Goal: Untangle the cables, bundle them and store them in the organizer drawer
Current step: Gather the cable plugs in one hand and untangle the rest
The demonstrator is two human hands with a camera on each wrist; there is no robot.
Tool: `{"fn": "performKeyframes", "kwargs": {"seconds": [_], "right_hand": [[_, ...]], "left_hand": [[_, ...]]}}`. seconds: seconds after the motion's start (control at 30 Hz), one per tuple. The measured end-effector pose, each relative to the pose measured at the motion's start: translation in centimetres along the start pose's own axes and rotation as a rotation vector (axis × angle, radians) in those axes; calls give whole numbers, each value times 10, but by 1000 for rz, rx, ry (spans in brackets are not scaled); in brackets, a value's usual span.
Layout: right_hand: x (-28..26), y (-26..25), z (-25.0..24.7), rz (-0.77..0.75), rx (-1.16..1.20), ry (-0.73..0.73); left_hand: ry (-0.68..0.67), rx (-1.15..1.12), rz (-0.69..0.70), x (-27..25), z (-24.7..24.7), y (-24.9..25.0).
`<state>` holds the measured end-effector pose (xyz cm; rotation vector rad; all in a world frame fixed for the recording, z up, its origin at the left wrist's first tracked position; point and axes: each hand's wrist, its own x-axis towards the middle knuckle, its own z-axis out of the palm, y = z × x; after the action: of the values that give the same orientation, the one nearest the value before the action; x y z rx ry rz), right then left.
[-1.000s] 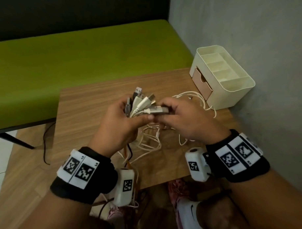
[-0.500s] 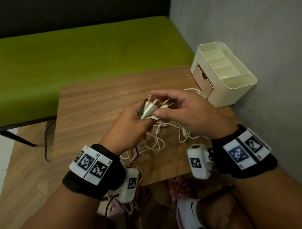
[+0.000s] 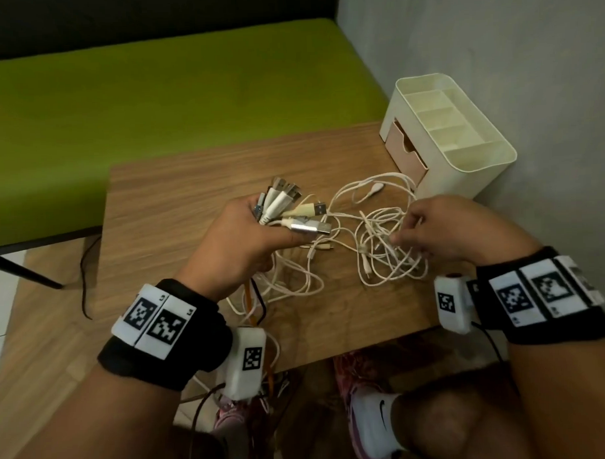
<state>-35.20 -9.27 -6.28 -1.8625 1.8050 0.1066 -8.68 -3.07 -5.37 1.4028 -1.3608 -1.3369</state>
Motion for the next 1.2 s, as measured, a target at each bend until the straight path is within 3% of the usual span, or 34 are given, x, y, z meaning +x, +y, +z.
{"fn": "performKeyframes", "kwargs": {"seconds": [0.13,0.33,0.43,0.57,0.63,0.7,0.8,1.1,1.2], "right_hand": [[1,-3,0,-22,-50,102],[1,1,-14,-40,214,446],[2,-2,-8,29,214,288],[-1,-12,3,-78,175,52],[-1,-15,0,-108,361,61],[2,-12,-4,-84,533,169],[18,-5,-8,-55,539,334],[72,-18,-11,78,503,98],[80,-26,1,86,295,45]], "left_hand": [[59,-87,1,3,-3,-4],[160,-145,-11,9,-14,-13],[161,-117,-24,8,-15,-13],[155,-88,-12,8,-14,-11],[161,-85,-14,8,-15,-11],[166,-82,-12,8,-17,-12],[169,-79,-16,8,-20,-14],[172,-85,-43,8,-23,-13],[172,-79,-46,9,-21,-10]]}}
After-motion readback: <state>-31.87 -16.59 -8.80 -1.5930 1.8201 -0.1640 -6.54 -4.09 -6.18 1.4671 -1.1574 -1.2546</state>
